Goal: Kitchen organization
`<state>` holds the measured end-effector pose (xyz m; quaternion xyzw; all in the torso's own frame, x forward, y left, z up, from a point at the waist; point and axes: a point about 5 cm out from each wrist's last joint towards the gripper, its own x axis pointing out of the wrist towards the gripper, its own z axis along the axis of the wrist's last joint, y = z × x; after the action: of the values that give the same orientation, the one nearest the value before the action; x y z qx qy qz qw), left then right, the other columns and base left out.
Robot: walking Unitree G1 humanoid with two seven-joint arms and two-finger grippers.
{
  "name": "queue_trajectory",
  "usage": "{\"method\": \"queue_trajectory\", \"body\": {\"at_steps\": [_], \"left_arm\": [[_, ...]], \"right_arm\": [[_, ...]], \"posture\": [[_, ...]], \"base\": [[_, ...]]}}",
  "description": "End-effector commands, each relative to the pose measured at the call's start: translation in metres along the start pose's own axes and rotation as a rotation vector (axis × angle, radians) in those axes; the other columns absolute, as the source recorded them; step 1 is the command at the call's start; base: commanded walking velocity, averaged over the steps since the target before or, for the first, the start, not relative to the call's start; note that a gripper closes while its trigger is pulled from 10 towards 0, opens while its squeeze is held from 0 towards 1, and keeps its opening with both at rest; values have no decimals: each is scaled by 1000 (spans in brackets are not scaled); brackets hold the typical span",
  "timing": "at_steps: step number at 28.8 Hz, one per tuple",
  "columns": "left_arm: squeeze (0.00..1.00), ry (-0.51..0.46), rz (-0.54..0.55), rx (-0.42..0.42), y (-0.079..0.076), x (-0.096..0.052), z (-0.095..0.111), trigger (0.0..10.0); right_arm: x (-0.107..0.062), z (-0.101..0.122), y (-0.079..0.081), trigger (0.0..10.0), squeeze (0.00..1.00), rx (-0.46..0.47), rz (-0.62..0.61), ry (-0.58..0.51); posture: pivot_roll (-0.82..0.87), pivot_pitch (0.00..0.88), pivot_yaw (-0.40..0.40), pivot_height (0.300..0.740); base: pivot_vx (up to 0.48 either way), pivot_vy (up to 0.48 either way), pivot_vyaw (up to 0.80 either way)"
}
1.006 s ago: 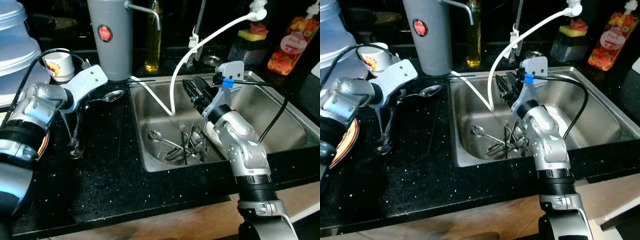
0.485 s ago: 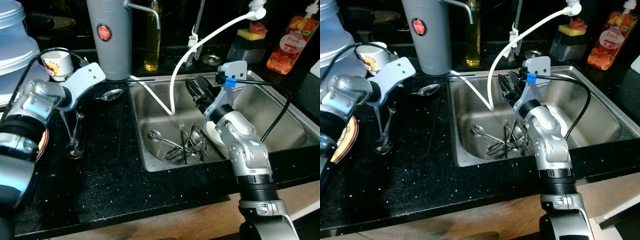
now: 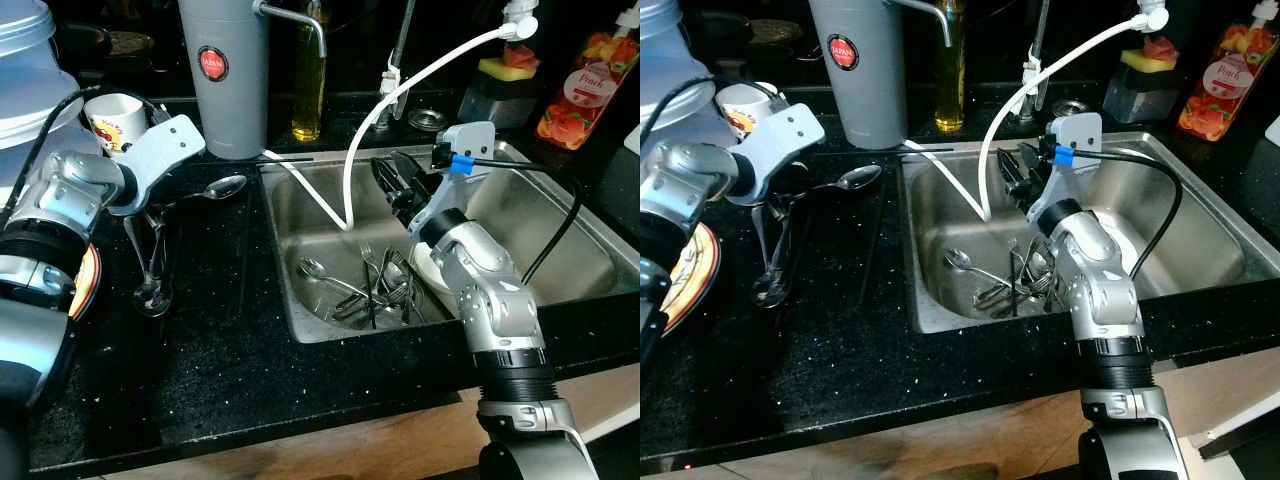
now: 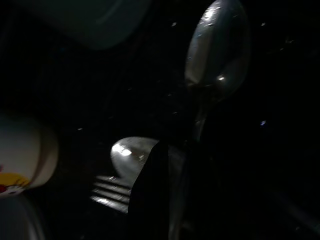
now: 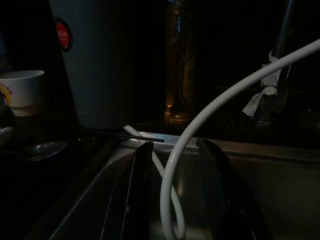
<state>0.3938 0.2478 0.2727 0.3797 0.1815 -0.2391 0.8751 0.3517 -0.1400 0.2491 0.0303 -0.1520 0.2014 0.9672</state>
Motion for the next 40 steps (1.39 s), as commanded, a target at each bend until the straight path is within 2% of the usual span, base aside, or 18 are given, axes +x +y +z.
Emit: {"method": "queue_trajectory", "body": {"at_steps": [1,4,5,9,10,19,22,26,27,28,29,30,40], "left_arm": [[0,-7,8,8,11,-12,1,10000],[0,-18,0,26,13,-15,1,10000],[1000,-10,1,36,13,-16,-1,10000],[1000,15,3,35,13,-15,-6,10000],[0,25,-4,29,12,-14,-8,10000],[0,57,-47,-11,8,-10,-16,10000],[0,40,-73,-101,4,-7,-19,10000],[0,47,-103,-132,0,-4,-23,10000],[0,58,-104,-134,-1,-3,-26,4235],[0,69,-104,-136,-2,-3,-28,3529],[0,69,-104,-136,-2,-3,-28,3529],[0,83,-106,-134,-3,-2,-32,0],[0,58,-122,-138,-2,-3,-28,0]], "right_arm": [[0,-1,-1,10000,0,10,0,5],[1,-1,-1,10000,0,12,1,5],[1,-1,0,10000,0,13,2,6],[2,-2,0,10000,0,16,4,5],[2,-2,0,10000,0,17,4,4],[2,-1,-1,10000,0,17,1,3],[3,-1,0,10000,0,18,1,2],[3,-1,0,10000,0,18,0,-1],[3,-1,0,10000,0,17,0,-1],[3,-1,-1,10000,0,16,-1,-1],[3,-1,-1,10000,0,16,-1,-1],[3,-1,0,10000,0,16,-1,-1],[4,0,0,10000,0,17,2,-9]], "posture": [[157,62,-9,740],[169,65,-11,740],[169,65,-11,740],[170,66,-12,740],[170,66,-12,740],[170,66,-12,740],[171,67,-11,740],[168,65,-9,740],[169,63,-7,740],[169,63,-7,740],[169,63,-7,740],[169,58,-4,740],[172,51,-6,740]], "base": [[0,0,0],[0,0,0],[0,0,0],[0,0,0],[0,0,0],[0,0,0],[0,0,0],[0,0,0],[0,0,0],[0,0,0],[0,0,0],[0,0,0],[0,0,0]]}}
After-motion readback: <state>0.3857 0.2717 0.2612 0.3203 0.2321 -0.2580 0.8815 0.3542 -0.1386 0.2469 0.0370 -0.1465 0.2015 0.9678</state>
